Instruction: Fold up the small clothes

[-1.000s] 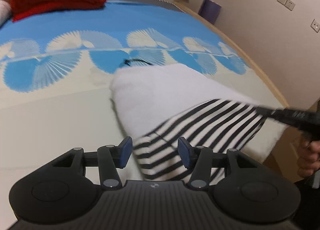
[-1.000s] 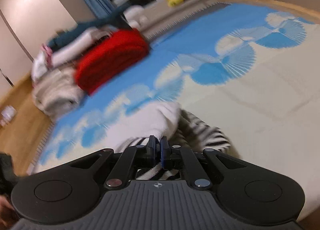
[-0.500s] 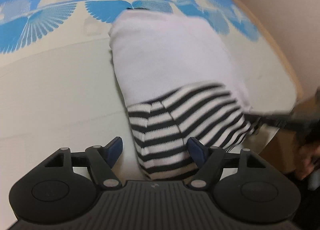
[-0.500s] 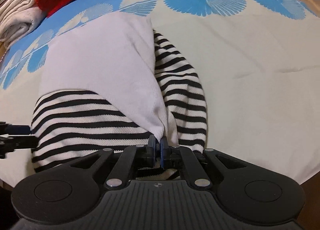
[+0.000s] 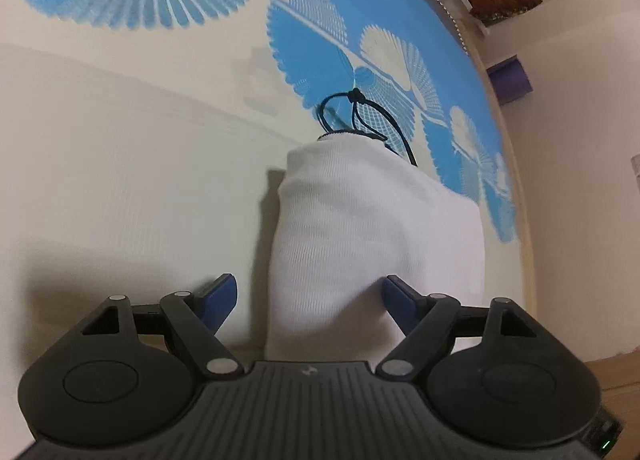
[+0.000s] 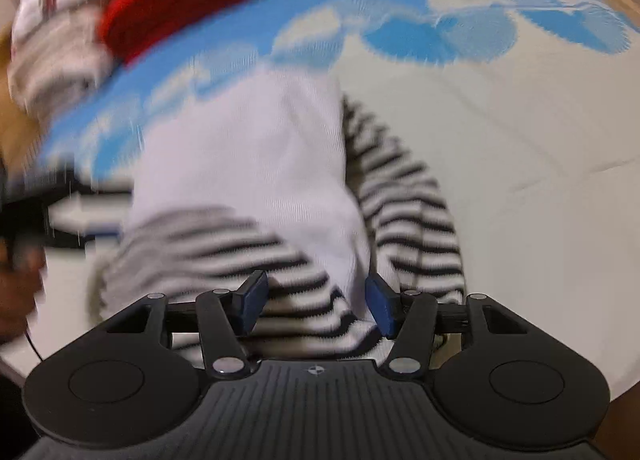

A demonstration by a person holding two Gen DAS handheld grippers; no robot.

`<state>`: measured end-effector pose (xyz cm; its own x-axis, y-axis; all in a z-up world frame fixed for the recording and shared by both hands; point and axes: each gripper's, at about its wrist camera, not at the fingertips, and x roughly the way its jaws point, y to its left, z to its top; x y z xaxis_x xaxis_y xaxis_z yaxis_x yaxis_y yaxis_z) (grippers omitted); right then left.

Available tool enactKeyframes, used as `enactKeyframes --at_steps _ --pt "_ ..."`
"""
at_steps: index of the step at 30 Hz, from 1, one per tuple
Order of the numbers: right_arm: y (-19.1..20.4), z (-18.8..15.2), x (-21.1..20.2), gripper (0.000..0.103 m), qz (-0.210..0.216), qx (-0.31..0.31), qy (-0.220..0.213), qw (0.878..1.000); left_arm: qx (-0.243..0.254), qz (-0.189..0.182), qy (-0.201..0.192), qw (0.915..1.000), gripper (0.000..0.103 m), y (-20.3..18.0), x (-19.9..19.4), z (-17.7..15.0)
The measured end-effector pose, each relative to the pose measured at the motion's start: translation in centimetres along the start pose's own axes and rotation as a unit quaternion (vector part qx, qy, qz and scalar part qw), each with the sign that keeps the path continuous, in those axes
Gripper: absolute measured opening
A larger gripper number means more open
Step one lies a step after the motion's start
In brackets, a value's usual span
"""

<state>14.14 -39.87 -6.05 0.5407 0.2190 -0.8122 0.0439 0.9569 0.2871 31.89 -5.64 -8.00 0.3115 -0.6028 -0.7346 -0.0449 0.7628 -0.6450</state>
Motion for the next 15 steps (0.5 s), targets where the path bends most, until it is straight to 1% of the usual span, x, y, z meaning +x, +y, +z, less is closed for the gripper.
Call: enactKeyframes --at_steps 1,3,4,5,6,7,8,9,10,11,13,15 --pt "0.1 0.0 0.1 0.052 0.0 -0.004 0.001 1.0 -0.012 -0.006 0.003 0.9999 0.086 0.3 0.7 0.2" --pt "-0.2 0.1 0.4 0.035 0.008 0.007 0.009 1.0 -0.029 -0.015 0.005 0.9995 0.086 0.9 1.9 0.4" --pt "-0.3 0.2 0.6 0.02 0.004 0.011 0.014 1.0 -0.03 -0.019 0.005 0.9994 0.086 1.1 2.3 0.4" --pt "-0.4 0.2 0.9 0.009 -0.005 0.012 0.021 1.0 -0.027 -0.025 0.004 0.9993 0.085 1.0 2.6 0.3" --pt "-0.4 0.2 1.1 0.009 -0.007 0.014 0.027 1.0 -0.023 -0.032 0.007 0.9992 0.081 0.9 2.8 0.4" --pt "-0.3 0.2 1.3 0.007 -0.007 0.016 0.029 0.999 -0.019 -0.041 0.011 0.9989 0.07 0.7 3.1 0.4" --pt "-0.2 0.3 1.5 0.007 -0.008 0.014 0.029 0.999 -0.011 -0.035 0.01 0.9993 0.064 0.4 3.0 0.5" --pt "0.1 0.4 1.6 0.006 -0.01 0.008 0.03 0.999 0.005 -0.028 0.007 0.9996 0.048 0.0 2.7 0.6" --pt "0.4 0.4 1.7 0.006 -0.011 0.004 0.031 0.999 0.013 -0.024 0.005 0.9996 0.039 -0.3 2.5 0.8" --pt "0.6 0.5 1.9 0.005 -0.01 0.004 0.03 0.999 0.013 -0.028 0.0 0.9995 0.037 -0.3 1.8 1.0" --pt "1.3 0.9 2.1 0.005 0.001 0.01 0.027 1.0 0.018 -0.034 -0.022 0.999 0.035 -0.5 -0.2 1.6" --pt "2.5 1.3 2.0 0.005 0.02 0.008 0.021 1.0 0.053 -0.018 -0.054 0.997 0.035 -0.9 -2.8 2.1"
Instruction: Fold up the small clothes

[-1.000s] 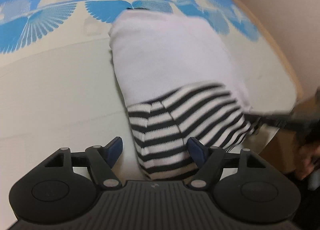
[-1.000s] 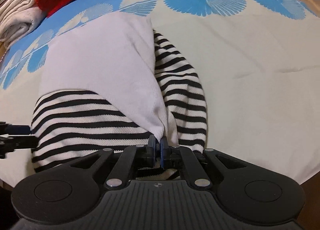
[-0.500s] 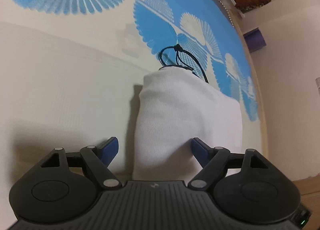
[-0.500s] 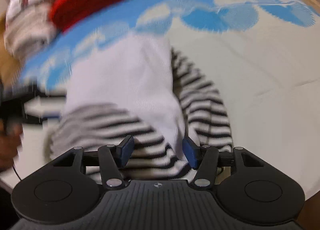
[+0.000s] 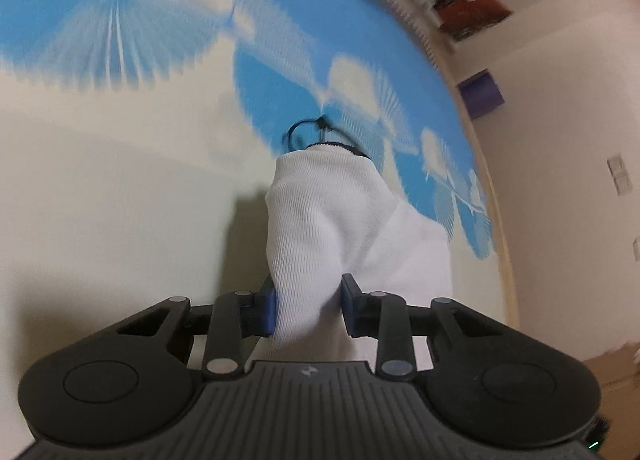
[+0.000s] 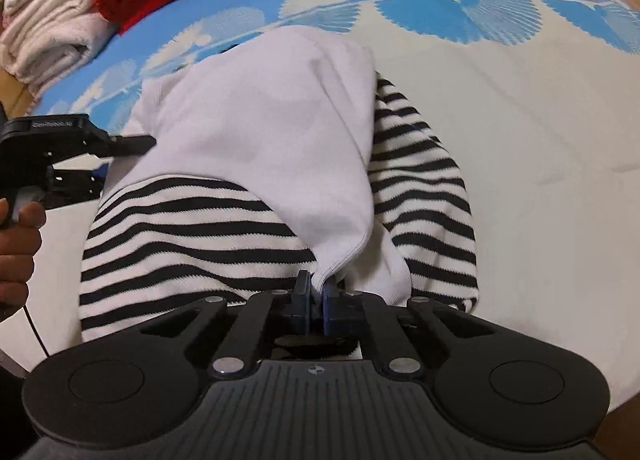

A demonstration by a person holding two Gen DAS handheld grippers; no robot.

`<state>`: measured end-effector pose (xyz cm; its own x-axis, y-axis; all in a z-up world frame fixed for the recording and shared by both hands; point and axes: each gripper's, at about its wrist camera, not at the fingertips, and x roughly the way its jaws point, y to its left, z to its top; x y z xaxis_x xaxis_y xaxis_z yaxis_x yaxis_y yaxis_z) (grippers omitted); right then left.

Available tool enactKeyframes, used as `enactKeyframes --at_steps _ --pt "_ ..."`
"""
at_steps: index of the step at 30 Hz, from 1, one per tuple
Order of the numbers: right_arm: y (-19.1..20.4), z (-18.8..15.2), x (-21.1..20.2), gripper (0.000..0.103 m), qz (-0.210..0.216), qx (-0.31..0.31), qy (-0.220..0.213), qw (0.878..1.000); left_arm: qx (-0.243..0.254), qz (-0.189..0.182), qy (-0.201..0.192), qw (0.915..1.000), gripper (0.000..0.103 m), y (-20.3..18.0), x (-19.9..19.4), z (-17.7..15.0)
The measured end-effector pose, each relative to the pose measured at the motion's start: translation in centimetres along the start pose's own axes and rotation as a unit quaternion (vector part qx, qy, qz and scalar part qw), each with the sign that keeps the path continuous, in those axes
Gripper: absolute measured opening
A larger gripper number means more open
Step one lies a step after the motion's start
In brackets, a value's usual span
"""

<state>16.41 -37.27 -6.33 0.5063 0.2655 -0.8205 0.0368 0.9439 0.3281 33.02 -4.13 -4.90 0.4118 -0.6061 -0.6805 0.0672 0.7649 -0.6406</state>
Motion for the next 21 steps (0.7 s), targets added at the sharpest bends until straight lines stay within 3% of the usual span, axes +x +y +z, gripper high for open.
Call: enactKeyframes --at_steps 5,7,10,12,15,18,21 --pt "5.0 0.5 0.0 0.005 0.068 -0.039 -0.024 0.997 0.004 0.032 -0.031 0.999 0.035 3.0 -5.3 2.2" --pt "6.4 0.6 0.4 0.004 0.082 -0.042 -0.022 0.996 -0.003 0.052 -0.04 0.9978 0.04 4.5 -7.0 2.8" --pt "7.7 0.8 0.9 0.004 0.09 -0.043 -0.021 0.995 0.005 0.109 -0.096 0.9894 0.044 5.4 -10.1 2.8" --pt "8.0 1.1 0.8 0.004 0.096 -0.041 -0.028 0.994 0.026 0.113 -0.116 0.9865 0.044 4.6 -12.3 2.4" --pt "8.2 1.2 0.7 0.004 0.086 -0.03 -0.031 0.995 0.086 0.131 -0.098 0.9827 0.044 2.0 -14.7 1.0" --pt "8.0 1.2 0.5 0.004 0.087 -0.019 -0.034 0.995 0.162 0.18 -0.074 0.9674 0.044 -0.9 -15.1 -1.8" --pt "7.8 1.2 0.3 0.004 0.093 -0.012 -0.033 0.995 0.182 0.17 -0.056 0.9668 0.044 -1.8 -13.8 -4.8"
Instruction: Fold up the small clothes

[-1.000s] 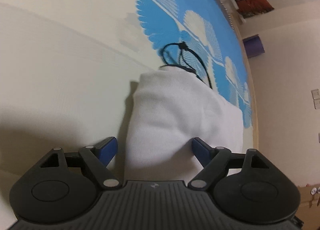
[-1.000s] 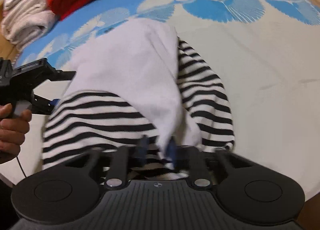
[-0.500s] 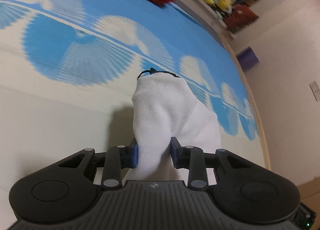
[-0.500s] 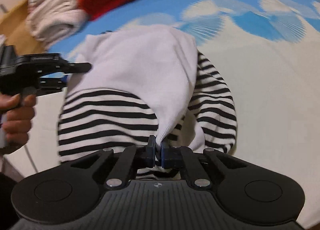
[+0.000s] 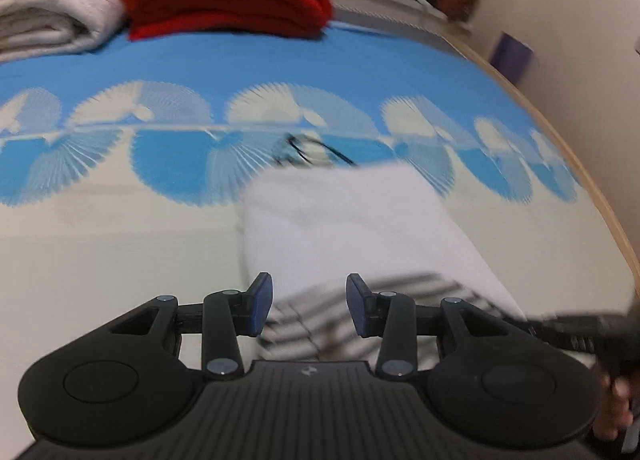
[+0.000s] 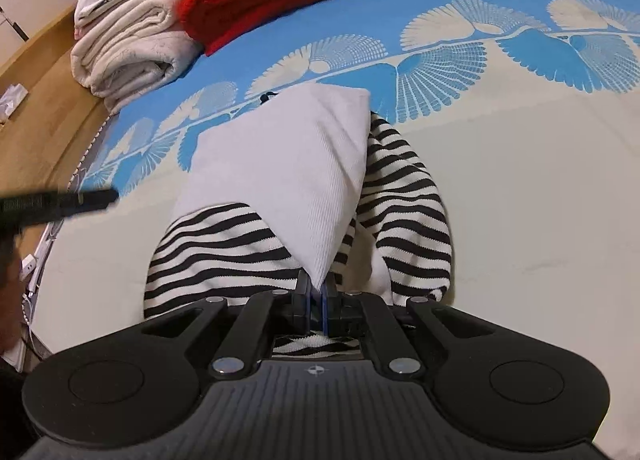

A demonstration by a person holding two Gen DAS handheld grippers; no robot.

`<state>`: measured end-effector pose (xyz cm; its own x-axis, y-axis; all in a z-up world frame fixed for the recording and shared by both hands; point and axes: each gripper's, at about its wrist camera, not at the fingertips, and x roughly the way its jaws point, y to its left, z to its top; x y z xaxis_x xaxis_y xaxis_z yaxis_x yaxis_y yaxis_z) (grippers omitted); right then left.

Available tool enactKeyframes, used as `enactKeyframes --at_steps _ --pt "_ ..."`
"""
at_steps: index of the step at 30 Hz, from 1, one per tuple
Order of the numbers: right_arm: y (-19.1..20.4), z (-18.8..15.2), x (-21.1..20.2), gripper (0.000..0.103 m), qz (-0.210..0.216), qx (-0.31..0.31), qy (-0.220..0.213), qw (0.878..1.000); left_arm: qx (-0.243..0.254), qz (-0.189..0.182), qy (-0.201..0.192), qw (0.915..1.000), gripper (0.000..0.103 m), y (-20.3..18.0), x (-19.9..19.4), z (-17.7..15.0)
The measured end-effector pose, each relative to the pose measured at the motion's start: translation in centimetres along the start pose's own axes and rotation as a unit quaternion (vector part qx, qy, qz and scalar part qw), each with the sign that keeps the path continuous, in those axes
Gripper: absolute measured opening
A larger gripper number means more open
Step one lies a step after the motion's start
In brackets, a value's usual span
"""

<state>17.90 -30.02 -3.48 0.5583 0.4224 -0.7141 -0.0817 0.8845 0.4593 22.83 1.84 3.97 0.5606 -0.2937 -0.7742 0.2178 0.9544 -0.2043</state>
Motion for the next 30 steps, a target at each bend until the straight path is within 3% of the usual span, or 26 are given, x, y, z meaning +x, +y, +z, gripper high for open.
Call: enactKeyframes --at_steps 2,4,6,13,15,17,19,22,25,30 --pt "-0.5 -0.2 0.3 0.004 -0.01 0.007 0.011 1.0 0.022 -0.011 0.038 0.999 0.044 -1.1 2.1 -1.7" --pt "-0.7 -0.4 1.0 0.004 -0.029 0.011 0.029 0.999 0.055 0.024 0.109 0.9922 0.044 -1.7 5.4 -3.2" --pt "-0.9 -0.7 2.2 0.004 -0.057 0.009 0.051 0.997 0.081 0.031 0.139 0.9865 0.045 -1.8 6.9 -4.0" --pt "-0.1 -0.2 3.3 0.009 -0.078 -0.019 0.055 0.995 0.09 0.015 0.158 0.9832 0.047 -1.3 6.4 -4.5" --pt "-0.3 0.8 2.4 0.021 -0.08 0.0 0.017 0.997 0.087 0.013 0.154 0.9842 0.047 -1.1 6.2 -4.5" --pt "-0.2 2.0 1.1 0.048 -0.078 0.012 -0.051 0.996 0.082 0.015 0.151 0.985 0.05 -1.1 6.3 -4.4" --pt "0.2 3.4 0.8 0.055 -0.065 0.004 -0.103 0.993 0.069 0.018 0.154 0.9855 0.054 -0.8 6.7 -4.1" --pt "-0.4 5.4 2.8 0.055 -0.053 0.016 -0.117 0.992 0.04 0.018 0.159 0.9863 0.055 -0.4 6.9 -3.7" --pt "-1.9 7.2 5.7 0.055 -0.036 0.079 -0.105 0.991 0.022 0.012 0.159 0.987 0.055 0.1 6.7 -3.3" --pt "-2.9 9.3 9.5 0.058 -0.01 0.127 -0.085 0.988 0.013 0.0 0.144 0.9895 0.055 0.8 6.2 -2.6"
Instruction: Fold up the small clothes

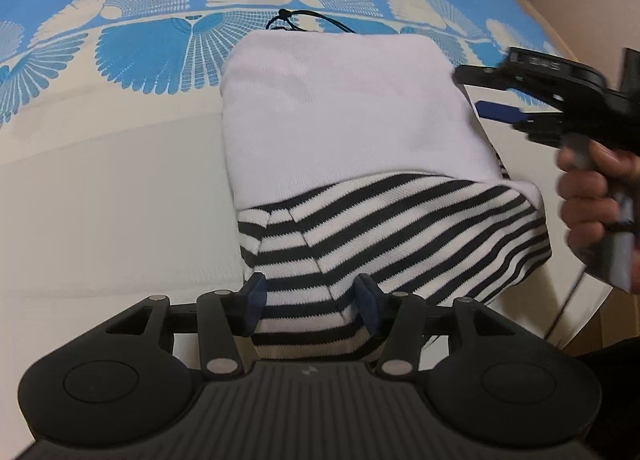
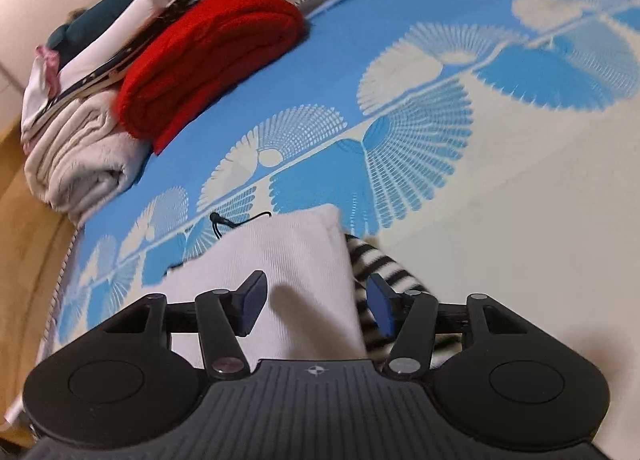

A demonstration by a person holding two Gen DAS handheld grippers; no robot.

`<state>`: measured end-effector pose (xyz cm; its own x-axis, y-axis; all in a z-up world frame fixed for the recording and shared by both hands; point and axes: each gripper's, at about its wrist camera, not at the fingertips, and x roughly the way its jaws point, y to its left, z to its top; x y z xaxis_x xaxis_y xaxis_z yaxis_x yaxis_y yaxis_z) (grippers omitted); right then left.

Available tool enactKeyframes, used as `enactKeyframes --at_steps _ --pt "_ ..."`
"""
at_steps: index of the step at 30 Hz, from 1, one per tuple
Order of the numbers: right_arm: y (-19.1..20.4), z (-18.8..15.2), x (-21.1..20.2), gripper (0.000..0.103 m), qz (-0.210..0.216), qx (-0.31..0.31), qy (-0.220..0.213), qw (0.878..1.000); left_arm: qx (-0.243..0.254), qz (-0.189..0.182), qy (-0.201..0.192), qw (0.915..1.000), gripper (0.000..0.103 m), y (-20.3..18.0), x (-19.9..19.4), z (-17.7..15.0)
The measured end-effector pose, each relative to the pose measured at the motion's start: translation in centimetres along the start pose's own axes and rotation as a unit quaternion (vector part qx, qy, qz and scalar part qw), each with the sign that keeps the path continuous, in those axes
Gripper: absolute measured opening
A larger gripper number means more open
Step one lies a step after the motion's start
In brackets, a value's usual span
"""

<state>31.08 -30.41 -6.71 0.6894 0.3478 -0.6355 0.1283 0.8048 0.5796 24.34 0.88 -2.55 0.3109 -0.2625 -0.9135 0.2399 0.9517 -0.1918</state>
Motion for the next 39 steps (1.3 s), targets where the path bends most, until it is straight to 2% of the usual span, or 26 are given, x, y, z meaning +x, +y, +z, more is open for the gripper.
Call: enactKeyframes --at_steps 1,2,3,4,5,8,12,15,17,19,21,23,25,26,27,28,29,32,33,35,37,39 --pt "-0.1 0.1 0.7 0.058 0.001 0.007 0.006 1.0 0.003 -0.002 0.001 1.0 0.055 0.0 0.1 0.0" --pt "-0.2 0.3 1.3 0.054 0.005 0.014 0.009 1.0 0.005 -0.002 0.001 1.0 0.055 0.0 0.2 0.0" --pt "-0.4 0.6 2.0 0.045 0.012 0.019 0.01 1.0 0.007 -0.002 0.002 1.0 0.055 0.0 0.2 0.0" --pt "-0.3 0.8 2.2 0.004 0.016 0.016 0.007 1.0 0.009 -0.003 0.002 1.0 0.055 0.0 0.3 0.1" --pt "0.1 1.2 2.1 0.002 0.01 0.004 -0.009 1.0 0.008 -0.004 0.001 1.0 0.055 0.0 0.3 0.2" --pt "0.8 2.1 1.1 0.002 0.007 -0.018 -0.046 0.999 0.005 -0.014 -0.008 0.9999 0.055 0.0 0.2 0.4" --pt "0.6 1.4 3.3 0.002 -0.084 -0.06 -0.017 0.995 0.015 -0.016 -0.005 0.9997 0.055 -0.6 0.5 0.5" --pt "1.9 -0.4 4.2 0.007 -0.11 -0.13 0.004 0.985 0.021 -0.01 0.002 0.9997 0.055 -0.7 0.7 0.4" --pt "2.8 -0.9 2.8 0.008 -0.122 -0.168 -0.014 0.978 0.011 -0.017 0.001 0.9998 0.055 -0.3 0.4 0.4" --pt "3.2 -1.0 -0.2 0.011 -0.107 -0.177 -0.052 0.977 0.004 -0.025 -0.006 0.9997 0.054 0.0 -0.2 0.4" --pt "3.8 -1.6 -2.8 0.023 -0.068 -0.191 -0.067 0.977 0.002 -0.029 -0.02 0.9994 0.054 0.1 -0.8 0.5" --pt "4.4 -3.5 -4.1 0.042 -0.028 -0.235 -0.045 0.971 -0.007 -0.037 -0.038 0.9986 0.054 0.2 -1.6 0.6" --pt "4.3 -5.9 -3.5 0.041 0.004 -0.283 0.043 0.958 -0.021 -0.046 -0.05 0.9975 0.054 0.5 -2.1 0.8" --pt "4.0 -7.4 -2.8 0.039 -0.007 -0.315 0.086 0.945 -0.025 -0.045 -0.051 0.9973 0.054 0.5 -2.1 0.9" --pt "3.4 -9.0 -1.7 0.039 -0.053 -0.351 0.112 0.928 -0.027 -0.04 -0.048 0.9976 0.054 0.5 -1.7 1.0" --pt "2.7 -9.8 -1.2 0.039 -0.083 -0.364 0.121 0.92 -0.027 -0.029 -0.035 0.9986 0.054 0.5 -1.1 1.0" --pt "1.9 -10.1 -1.0 0.038 -0.089 -0.362 0.123 0.92 -0.025 -0.014 -0.02 0.9994 0.054 0.3 -0.3 0.9" --pt "1.1 -9.1 -1.9 0.039 -0.08 -0.319 0.121 0.937 -0.016 0.003 -0.016 0.9997 0.054 -0.3 -0.2 0.6" --pt "0.9 -9.1 -2.1 0.039 -0.086 -0.315 0.123 0.937 -0.02 -0.002 -0.02 0.9996 0.054 -0.3 -0.5 0.5" --pt "1.1 -9.8 -2.2 0.039 -0.101 -0.339 0.128 0.927 -0.02 -0.021 -0.026 0.9993 0.054 -0.3 -1.0 0.1" --pt "1.3 -10.3 -2.1 0.039 -0.108 -0.353 0.127 0.921 -0.003 -0.001 0.002 1.0 0.055 -0.3 0.5 -0.4" --pt "0.9 -10.3 -2.1 0.039 -0.107 -0.333 0.134 0.927 0.008 0.013 0.009 0.9998 0.057 -0.5 1.1 -0.6"
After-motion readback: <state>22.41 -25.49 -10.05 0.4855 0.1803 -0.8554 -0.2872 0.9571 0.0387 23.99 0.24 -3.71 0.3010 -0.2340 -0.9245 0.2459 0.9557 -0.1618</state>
